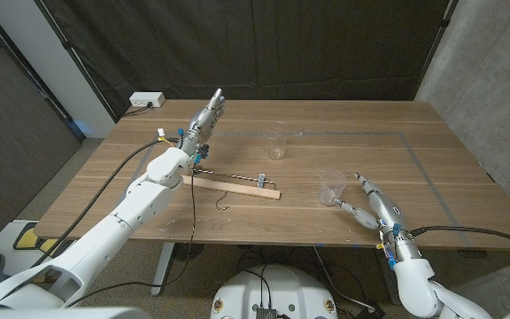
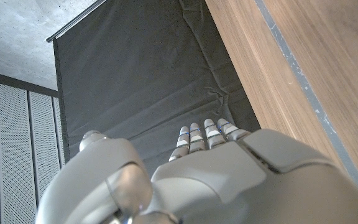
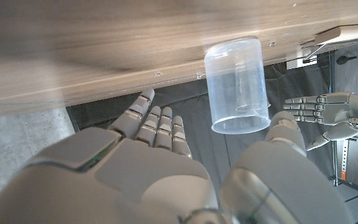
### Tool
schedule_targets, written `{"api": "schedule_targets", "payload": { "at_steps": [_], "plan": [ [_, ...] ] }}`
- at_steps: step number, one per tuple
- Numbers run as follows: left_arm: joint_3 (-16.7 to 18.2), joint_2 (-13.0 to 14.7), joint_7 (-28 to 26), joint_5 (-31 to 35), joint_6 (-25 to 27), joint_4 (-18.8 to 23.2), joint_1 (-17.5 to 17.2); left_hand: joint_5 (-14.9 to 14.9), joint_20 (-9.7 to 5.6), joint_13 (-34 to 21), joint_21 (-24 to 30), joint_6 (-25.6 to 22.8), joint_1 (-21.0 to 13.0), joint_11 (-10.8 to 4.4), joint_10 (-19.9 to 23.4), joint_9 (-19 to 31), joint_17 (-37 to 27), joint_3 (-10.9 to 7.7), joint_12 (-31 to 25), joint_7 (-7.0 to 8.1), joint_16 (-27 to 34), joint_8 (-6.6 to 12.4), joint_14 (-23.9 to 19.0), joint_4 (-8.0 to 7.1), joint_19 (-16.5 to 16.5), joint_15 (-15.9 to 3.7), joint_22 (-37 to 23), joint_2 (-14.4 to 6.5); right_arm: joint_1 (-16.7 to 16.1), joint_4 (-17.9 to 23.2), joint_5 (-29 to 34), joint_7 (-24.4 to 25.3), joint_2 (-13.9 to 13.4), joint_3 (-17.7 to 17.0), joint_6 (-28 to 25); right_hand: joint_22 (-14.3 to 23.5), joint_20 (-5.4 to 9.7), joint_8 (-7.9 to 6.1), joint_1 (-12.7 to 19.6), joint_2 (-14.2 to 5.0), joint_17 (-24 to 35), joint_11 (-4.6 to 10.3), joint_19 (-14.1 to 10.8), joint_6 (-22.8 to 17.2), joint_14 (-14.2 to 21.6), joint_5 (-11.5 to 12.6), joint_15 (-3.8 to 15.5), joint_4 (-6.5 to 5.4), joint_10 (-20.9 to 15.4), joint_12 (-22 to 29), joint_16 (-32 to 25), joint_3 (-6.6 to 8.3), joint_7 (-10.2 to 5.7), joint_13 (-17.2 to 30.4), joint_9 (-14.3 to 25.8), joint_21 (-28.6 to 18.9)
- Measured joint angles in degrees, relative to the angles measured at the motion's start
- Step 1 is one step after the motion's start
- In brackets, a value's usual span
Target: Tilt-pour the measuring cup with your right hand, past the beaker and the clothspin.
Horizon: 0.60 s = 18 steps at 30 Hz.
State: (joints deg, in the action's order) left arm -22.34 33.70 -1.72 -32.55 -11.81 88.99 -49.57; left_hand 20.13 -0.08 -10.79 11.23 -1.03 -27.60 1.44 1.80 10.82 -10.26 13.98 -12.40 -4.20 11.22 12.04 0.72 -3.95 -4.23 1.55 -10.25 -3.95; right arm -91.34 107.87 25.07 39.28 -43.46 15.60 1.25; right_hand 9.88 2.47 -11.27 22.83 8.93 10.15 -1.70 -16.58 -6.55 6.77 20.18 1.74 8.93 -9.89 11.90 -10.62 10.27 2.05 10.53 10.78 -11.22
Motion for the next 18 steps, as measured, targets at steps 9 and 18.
{"api": "schedule_targets", "payload": {
  "at_steps": [9,18],
  "plan": [
    [0.32,0.27,-0.03,-0.33,0.13,0.04,-0.34,-0.22,0.00,0.00,0.00,-0.32,0.00,0.21,0.21,0.00,0.00,0.00,0.00,0.32,0.00,0.00,0.00,0.00,0.00,0.00,0.00,0.00,2.93,-1.68,-1.17,-0.03,-0.90,2.46,1.17,0.14,-0.11,-0.40,0.00,0.00,0.00,0.08,-0.69,-0.32,0.31,0.44,0.30,0.00,-0.27,0.44,-0.20,0.00,-0.31,0.00,0.00,-0.22],
    [0.76,0.57,-0.28,-0.62,0.25,0.32,-0.89,-0.22,0.00,0.00,0.00,-0.52,0.00,0.21,0.20,-0.01,0.00,-0.01,0.00,0.10,0.00,0.00,0.00,0.00,0.00,0.00,0.00,0.00,4.74,-2.40,-1.88,-0.04,-1.56,4.00,2.43,0.14,-0.10,-0.40,0.30,-0.30,0.14,0.08,-0.72,-0.32,0.93,0.44,0.31,-0.24,-0.87,0.44,-0.20,-0.24,-0.31,0.00,0.00,-0.22]
  ]
}}
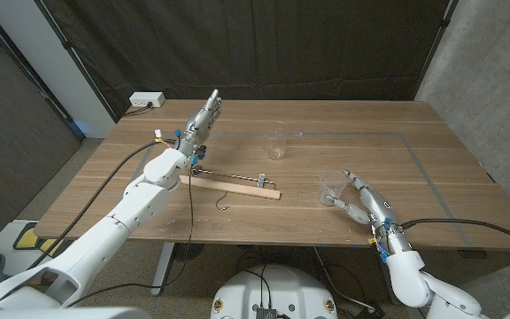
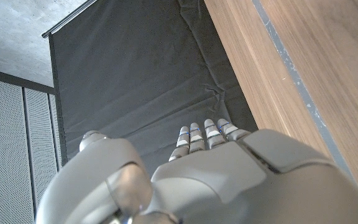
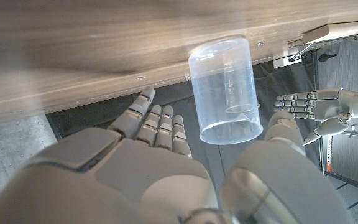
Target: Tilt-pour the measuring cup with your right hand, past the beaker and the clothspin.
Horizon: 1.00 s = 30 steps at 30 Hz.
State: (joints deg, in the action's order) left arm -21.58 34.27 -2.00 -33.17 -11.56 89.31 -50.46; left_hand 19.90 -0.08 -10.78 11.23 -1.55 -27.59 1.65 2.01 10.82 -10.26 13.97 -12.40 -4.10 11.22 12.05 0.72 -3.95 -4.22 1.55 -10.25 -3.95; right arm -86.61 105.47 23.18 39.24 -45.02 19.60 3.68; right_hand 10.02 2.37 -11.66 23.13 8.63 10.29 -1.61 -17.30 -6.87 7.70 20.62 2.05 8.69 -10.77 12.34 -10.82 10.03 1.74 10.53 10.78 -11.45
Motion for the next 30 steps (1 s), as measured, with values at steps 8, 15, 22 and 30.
{"api": "schedule_targets", "payload": {
  "at_steps": [8,15,22,30],
  "plan": [
    [0.30,0.17,-0.53,-0.19,0.04,0.37,-0.60,0.00,0.00,0.00,0.00,0.00,0.00,0.00,0.00,0.00,0.00,0.00,0.00,0.00,0.00,0.00,0.00,0.00,0.00,0.00,0.00,0.00,2.39,-1.01,-0.20,-0.17,-0.88,1.78,1.02,0.00,0.05,-0.21,0.45,0.00,0.00,0.55,-0.93,-0.89,0.70,0.45,0.11,-0.18,-0.56,0.00,-0.21,-0.18,-0.26,0.00,0.31,0.00],
    [0.52,0.36,-0.90,-0.24,0.14,0.90,-1.18,0.00,0.00,0.00,0.00,0.00,-0.25,0.00,0.00,-0.01,0.00,0.00,0.00,0.00,-0.22,0.00,0.00,0.00,0.00,0.00,0.00,-0.25,3.29,-1.68,-0.80,-0.17,-1.06,2.48,2.12,-0.01,-0.11,-0.44,0.68,-0.23,-0.01,0.71,-1.71,-1.66,1.46,0.89,-0.01,-0.23,-1.33,0.45,-0.21,-0.23,-0.40,0.00,0.30,-0.21],
    [0.55,0.48,-1.22,-0.33,0.53,1.13,-1.35,-0.21,0.24,0.00,0.00,0.00,-0.25,0.00,-0.01,-0.01,0.00,0.00,0.00,0.00,-0.21,0.00,0.00,0.00,-0.25,0.00,0.00,-0.25,4.47,-2.89,-1.84,-0.52,-1.22,3.31,2.81,-0.01,0.10,-0.44,0.91,0.00,-0.01,0.63,-1.92,-2.27,2.44,1.22,0.19,-0.22,-2.31,0.77,-0.43,-0.56,-0.38,0.00,0.30,-0.21],
    [0.54,0.49,-1.21,-0.39,0.71,1.13,-1.31,-0.21,0.31,0.00,0.00,-0.31,-0.24,0.00,-0.01,-0.01,0.00,0.49,0.00,0.32,-0.21,0.00,0.00,0.00,-0.31,0.00,0.00,-0.24,5.40,-3.72,-2.21,-0.60,-1.21,4.01,3.53,-0.01,0.15,-1.07,1.57,-0.22,-0.01,1.39,-4.05,-4.47,5.14,2.06,0.18,-0.24,-4.67,1.33,-0.65,-0.87,-1.12,0.00,0.29,-0.68]
  ]
}}
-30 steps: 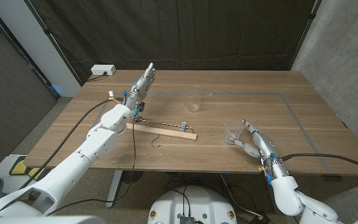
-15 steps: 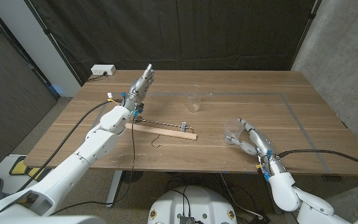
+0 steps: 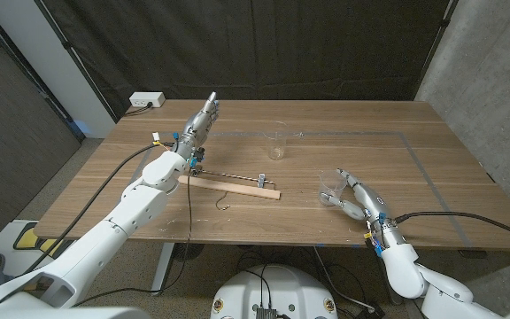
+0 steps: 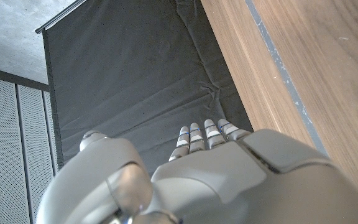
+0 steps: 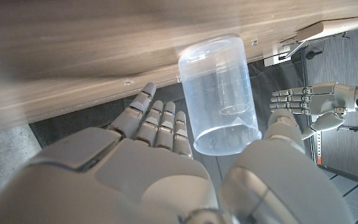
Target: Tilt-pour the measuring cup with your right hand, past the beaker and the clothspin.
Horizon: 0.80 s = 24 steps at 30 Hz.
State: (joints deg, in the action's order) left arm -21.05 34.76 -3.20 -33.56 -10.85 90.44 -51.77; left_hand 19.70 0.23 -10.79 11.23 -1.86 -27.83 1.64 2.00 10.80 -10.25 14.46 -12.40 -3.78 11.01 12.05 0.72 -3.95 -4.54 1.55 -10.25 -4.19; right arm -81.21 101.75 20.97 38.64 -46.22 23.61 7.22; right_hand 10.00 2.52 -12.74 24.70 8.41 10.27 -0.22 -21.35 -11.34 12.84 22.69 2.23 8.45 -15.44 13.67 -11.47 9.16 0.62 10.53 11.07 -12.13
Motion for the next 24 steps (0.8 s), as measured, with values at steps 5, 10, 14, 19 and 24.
{"api": "schedule_targets", "payload": {
  "at_steps": [5,10,14,19,24],
  "plan": [
    [-0.01,-0.01,-0.02,-0.07,0.06,-0.01,0.01,0.00,0.00,0.00,0.00,0.00,-0.16,0.00,0.00,0.00,0.00,0.00,0.00,0.00,0.00,0.00,0.00,0.00,0.00,0.00,0.00,-0.16,0.55,-0.58,0.00,0.15,0.28,0.43,0.36,0.29,0.08,-0.45,1.36,-0.54,0.00,0.78,-3.47,-2.68,3.71,0.66,0.05,-0.24,-2.87,0.77,-0.68,-0.23,-0.61,0.00,0.00,-0.85],
    [-0.01,-0.04,-0.25,-0.15,0.09,-0.07,-0.11,0.00,0.00,0.00,0.00,0.00,-0.16,0.00,0.00,0.00,0.00,0.00,0.00,0.00,0.00,0.00,0.00,0.00,0.00,0.00,0.00,-0.16,1.29,-1.45,0.32,1.04,0.79,0.96,0.88,0.29,0.18,-1.30,4.44,-1.29,0.00,1.75,-8.82,-6.72,8.58,1.49,0.15,0.08,-7.01,1.79,-1.14,-0.55,-1.64,0.00,0.00,-2.20],
    [0.09,-0.06,-0.48,-0.19,0.10,-0.07,-0.33,-0.21,0.00,0.00,0.00,0.00,-0.37,0.00,0.00,-0.01,0.00,-0.01,0.00,0.00,0.00,0.00,0.00,0.00,0.00,0.00,0.00,-0.37,1.80,-1.96,0.82,1.59,1.07,1.35,1.05,0.55,0.48,-1.77,7.27,-2.49,-0.01,2.30,-12.77,-9.66,12.91,1.71,0.33,0.42,-10.57,2.53,-1.67,-0.19,-2.24,0.00,0.28,-2.96],
    [0.27,-0.08,-0.76,-0.26,0.10,-0.07,-0.59,-0.21,0.22,-0.27,0.00,0.01,-0.37,0.00,0.00,-0.01,0.00,-0.01,0.00,0.00,0.01,0.00,0.00,0.00,-0.22,0.00,0.00,-0.37,2.36,-2.36,1.14,1.92,1.33,1.76,1.07,0.58,1.00,-2.60,11.72,-4.75,0.28,2.99,-17.50,-14.43,18.50,1.13,0.59,0.26,-15.42,3.40,-2.05,1.26,-2.99,0.00,0.28,-3.99],
    [0.31,-0.09,-0.94,-0.43,0.10,-0.07,-0.65,-0.21,0.21,-0.29,0.00,-0.30,-0.37,0.00,0.00,-0.01,0.00,-0.01,0.00,0.30,0.01,0.00,0.00,0.00,-0.21,0.00,0.00,-0.37,2.64,-2.51,1.49,2.45,1.57,1.96,1.07,0.95,1.70,-3.20,13.85,-5.95,0.28,4.01,-20.98,-18.43,22.99,-0.36,1.05,0.08,-19.81,3.99,-2.38,2.02,-3.92,0.00,0.28,-4.65]
  ]
}}
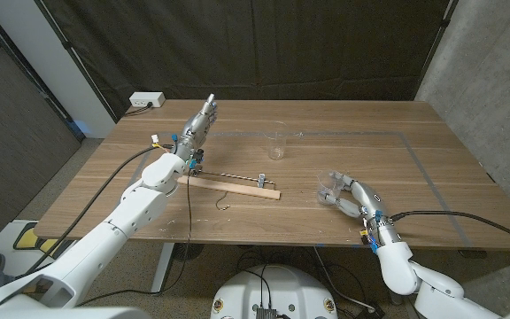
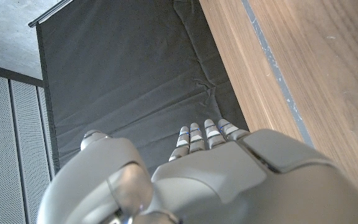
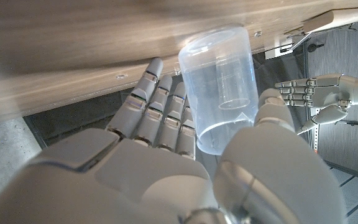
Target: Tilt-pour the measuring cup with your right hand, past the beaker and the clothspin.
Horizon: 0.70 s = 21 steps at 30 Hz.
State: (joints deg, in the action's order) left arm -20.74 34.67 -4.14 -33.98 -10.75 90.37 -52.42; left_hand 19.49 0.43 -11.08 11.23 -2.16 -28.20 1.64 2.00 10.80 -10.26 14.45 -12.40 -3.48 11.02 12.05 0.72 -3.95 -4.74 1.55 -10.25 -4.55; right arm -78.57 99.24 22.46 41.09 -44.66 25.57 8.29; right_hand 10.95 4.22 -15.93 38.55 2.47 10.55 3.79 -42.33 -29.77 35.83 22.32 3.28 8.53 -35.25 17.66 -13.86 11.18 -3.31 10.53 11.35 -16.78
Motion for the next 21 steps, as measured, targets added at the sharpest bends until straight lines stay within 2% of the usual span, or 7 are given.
{"api": "schedule_targets", "payload": {
  "at_steps": [3,6,11,21],
  "plan": [
    [0.13,-0.08,-0.01,-0.08,0.00,-0.02,-0.12,0.00,0.00,0.00,0.00,0.00,0.00,0.00,0.00,0.00,0.00,0.00,0.00,0.00,0.00,0.00,0.00,0.00,0.00,0.00,0.00,0.00,0.08,0.00,0.36,0.75,0.13,0.07,-0.36,0.20,0.30,-0.39,0.83,-0.56,0.00,0.27,-1.25,-1.36,1.83,-0.83,0.19,-0.24,-1.82,0.45,0.00,0.24,0.22,0.00,0.00,-0.48],
    [0.16,-0.15,-0.01,-0.14,-0.02,-0.19,-0.12,0.00,0.00,0.00,0.00,0.00,0.00,-0.14,0.14,0.00,0.00,0.01,0.00,0.00,0.00,0.00,0.00,-0.01,0.00,0.00,0.00,0.00,0.08,0.03,0.48,1.16,0.22,0.09,-0.62,0.35,0.40,-0.61,2.11,-0.98,0.00,0.05,-1.35,-1.57,2.16,-1.04,0.41,-0.22,-2.27,0.45,0.00,0.39,0.43,0.00,0.00,-0.71],
    [0.17,-0.29,0.00,-0.21,-0.24,-0.47,-0.12,0.00,0.20,0.00,0.00,0.00,0.00,-0.13,0.13,0.00,0.00,0.24,0.00,0.00,0.00,0.00,-0.31,-0.25,-0.21,-0.31,0.00,0.00,0.04,0.33,0.51,1.66,0.48,0.06,-0.85,0.23,0.52,-0.60,3.13,-1.85,-0.01,0.56,-1.47,-2.19,2.76,-1.92,0.39,0.00,-3.40,0.44,0.00,0.63,1.05,-0.02,-0.01,-0.76],
    [0.46,-0.37,-0.29,-0.31,-0.50,-0.66,-0.06,-0.22,0.52,0.01,0.00,-0.22,-0.40,-0.24,0.24,0.00,0.00,0.24,0.00,0.19,0.00,0.00,-0.31,-0.24,0.12,-0.31,0.00,-0.40,-0.73,2.34,-0.49,2.42,0.64,-1.35,-1.03,0.30,0.58,-0.60,3.41,-2.16,0.27,-0.27,-1.98,-2.50,3.50,-2.84,0.51,0.00,-4.40,0.43,0.00,0.63,1.35,0.03,0.26,-0.86]
  ]
}}
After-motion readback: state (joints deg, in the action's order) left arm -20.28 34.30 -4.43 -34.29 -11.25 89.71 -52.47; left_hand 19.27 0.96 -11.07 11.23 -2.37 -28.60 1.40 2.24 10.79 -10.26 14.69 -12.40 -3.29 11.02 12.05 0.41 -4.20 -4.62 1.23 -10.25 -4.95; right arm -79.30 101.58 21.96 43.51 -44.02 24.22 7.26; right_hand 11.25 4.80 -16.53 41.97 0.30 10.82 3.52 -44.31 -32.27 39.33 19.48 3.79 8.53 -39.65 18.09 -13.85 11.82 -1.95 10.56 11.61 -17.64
